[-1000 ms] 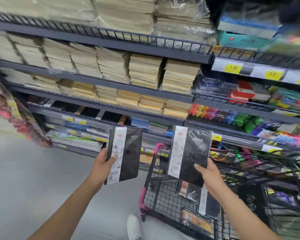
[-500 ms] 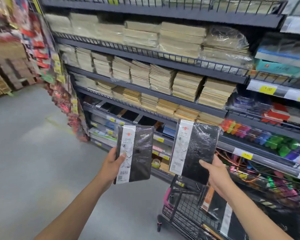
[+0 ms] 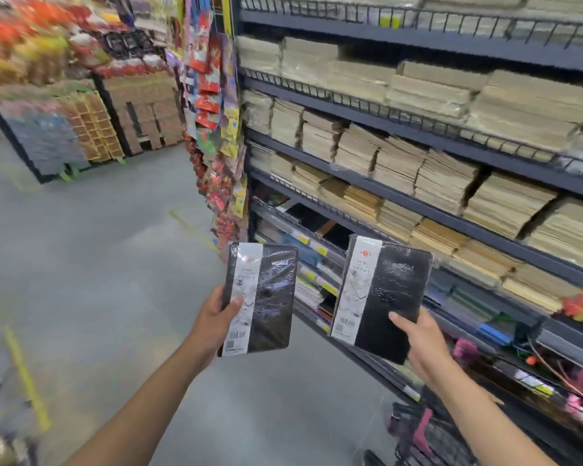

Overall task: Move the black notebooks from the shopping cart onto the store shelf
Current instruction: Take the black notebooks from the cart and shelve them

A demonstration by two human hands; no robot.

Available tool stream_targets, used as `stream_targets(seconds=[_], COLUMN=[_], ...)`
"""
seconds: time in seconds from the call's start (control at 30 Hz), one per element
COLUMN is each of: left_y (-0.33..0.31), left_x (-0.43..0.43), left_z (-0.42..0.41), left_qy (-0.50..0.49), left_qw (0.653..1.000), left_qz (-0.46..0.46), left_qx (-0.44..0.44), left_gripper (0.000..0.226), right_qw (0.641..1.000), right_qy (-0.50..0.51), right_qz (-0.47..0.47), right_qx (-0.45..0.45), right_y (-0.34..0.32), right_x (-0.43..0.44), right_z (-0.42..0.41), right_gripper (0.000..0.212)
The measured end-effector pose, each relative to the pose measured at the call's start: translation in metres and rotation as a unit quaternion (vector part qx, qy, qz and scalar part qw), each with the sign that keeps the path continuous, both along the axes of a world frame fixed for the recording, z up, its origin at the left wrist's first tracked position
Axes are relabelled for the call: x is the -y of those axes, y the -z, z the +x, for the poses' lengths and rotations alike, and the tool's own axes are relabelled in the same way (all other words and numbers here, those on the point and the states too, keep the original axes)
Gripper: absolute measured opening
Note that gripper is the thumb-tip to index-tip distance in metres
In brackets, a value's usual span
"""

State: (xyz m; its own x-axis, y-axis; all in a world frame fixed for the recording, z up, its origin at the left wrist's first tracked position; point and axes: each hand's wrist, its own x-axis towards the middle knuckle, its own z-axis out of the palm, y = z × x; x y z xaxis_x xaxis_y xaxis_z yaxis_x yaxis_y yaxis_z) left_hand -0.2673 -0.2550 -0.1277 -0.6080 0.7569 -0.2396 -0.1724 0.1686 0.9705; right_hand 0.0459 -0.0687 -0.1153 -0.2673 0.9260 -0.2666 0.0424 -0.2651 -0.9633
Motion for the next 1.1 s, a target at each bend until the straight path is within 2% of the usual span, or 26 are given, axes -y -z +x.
stream_targets(seconds=[0.27, 0.57, 0.8, 1.1], left_y=[0.002, 0.007, 0.014, 0.002], left_x=[0.044, 0.055, 0.024, -0.066], left_z=[-0.12, -0.203, -0.269, -0.348], left_qy=[-0.04, -0.095, -0.11, -0.116], left_qw=[0.999, 0.995, 0.994, 0.993], left_qz=[-0.001, -0.006, -0.022, -0.022], left_qx=[-0.003, 0.003, -0.012, -0.013], left_gripper=[0.024, 0.016, 0.016, 0.019], right_qw=[0.999, 0.998, 0.995, 0.991], right_qy=[-0.041, -0.064, -0.1, -0.127], right_qz=[0.008, -0.011, -0.002, -0.022], right_qx=[-0.004, -0.015, -0.013, -0.024], right_y=[0.011, 0.013, 0.017, 0.022], right_x=[0.014, -0.004, -0.053, -0.151], right_z=[-0.145, -0.258, -0.341, -0.434], right_gripper=[0.032, 0.041, 0.031, 0.039])
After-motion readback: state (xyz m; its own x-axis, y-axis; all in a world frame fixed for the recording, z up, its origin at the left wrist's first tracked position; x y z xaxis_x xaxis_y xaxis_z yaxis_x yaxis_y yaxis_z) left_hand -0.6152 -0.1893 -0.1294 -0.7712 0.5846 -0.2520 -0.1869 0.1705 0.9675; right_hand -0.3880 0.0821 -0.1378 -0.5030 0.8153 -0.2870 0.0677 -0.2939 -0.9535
